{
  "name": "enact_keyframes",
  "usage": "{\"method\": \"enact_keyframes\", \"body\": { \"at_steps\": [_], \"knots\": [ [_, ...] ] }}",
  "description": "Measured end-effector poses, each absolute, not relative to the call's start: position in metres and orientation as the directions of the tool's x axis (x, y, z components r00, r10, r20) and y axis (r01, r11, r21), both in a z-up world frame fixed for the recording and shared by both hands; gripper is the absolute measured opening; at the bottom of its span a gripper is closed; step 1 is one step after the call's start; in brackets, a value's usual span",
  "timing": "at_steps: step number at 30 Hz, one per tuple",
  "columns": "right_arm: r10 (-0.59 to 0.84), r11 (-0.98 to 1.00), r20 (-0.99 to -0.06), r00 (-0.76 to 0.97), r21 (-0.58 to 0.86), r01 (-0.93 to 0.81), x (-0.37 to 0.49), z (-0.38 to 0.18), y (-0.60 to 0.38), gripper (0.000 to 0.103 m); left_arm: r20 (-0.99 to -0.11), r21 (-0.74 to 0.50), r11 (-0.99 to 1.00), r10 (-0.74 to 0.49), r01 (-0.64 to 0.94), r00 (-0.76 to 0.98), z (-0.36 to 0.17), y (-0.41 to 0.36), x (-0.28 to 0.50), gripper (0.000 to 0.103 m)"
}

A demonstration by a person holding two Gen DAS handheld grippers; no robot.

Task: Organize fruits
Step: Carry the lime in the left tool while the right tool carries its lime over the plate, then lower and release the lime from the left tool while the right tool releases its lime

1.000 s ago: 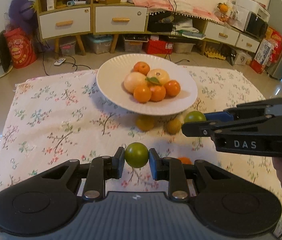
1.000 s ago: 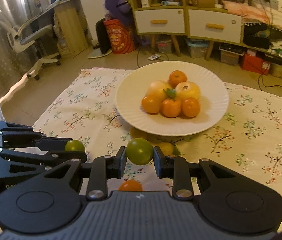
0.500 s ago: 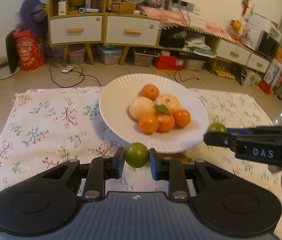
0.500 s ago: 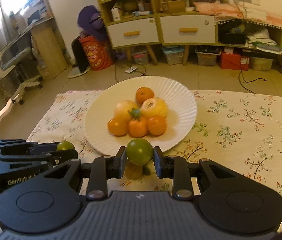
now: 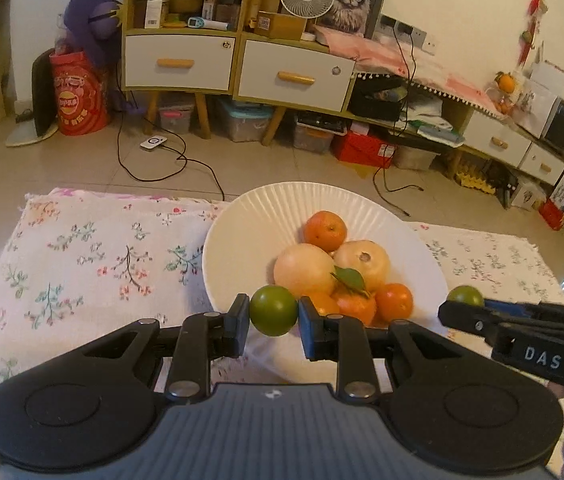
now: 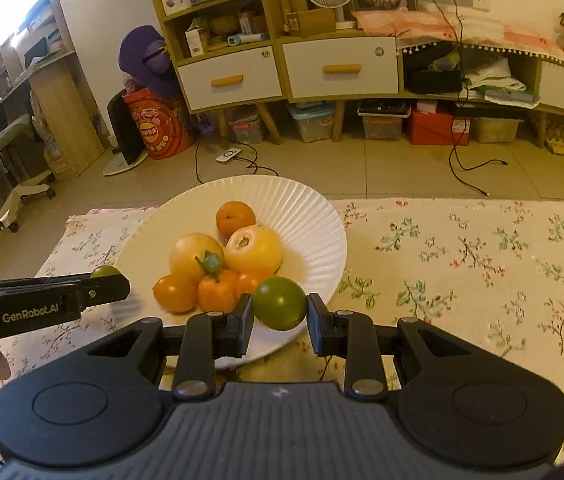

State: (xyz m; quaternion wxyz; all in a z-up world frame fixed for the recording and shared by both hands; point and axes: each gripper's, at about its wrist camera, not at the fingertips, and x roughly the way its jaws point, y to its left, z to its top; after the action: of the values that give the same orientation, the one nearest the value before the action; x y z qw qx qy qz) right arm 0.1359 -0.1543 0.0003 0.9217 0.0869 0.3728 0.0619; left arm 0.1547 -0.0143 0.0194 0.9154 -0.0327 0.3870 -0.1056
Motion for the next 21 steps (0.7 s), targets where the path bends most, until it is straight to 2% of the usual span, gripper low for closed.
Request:
{"method": "enact_keyframes", "body": {
  "at_steps": [5,21],
  "knots": [
    [0.183,0.977,-0.671,0.719,0.207,-0.055,0.153,0.000,-0.154,0.026,-0.717,-0.095,0.977,-0.200,0.191,0.668,0.012,-0.022,0.166,0.003],
    [0.181,0.973,-0.680,0.711,0.230,-0.027,0.172,-0.018,-0.160,0.026,-0.731,-0.121,0.975,-0.215,0.187,0.648,0.007,-0.021,0.178,0.003]
  ]
}}
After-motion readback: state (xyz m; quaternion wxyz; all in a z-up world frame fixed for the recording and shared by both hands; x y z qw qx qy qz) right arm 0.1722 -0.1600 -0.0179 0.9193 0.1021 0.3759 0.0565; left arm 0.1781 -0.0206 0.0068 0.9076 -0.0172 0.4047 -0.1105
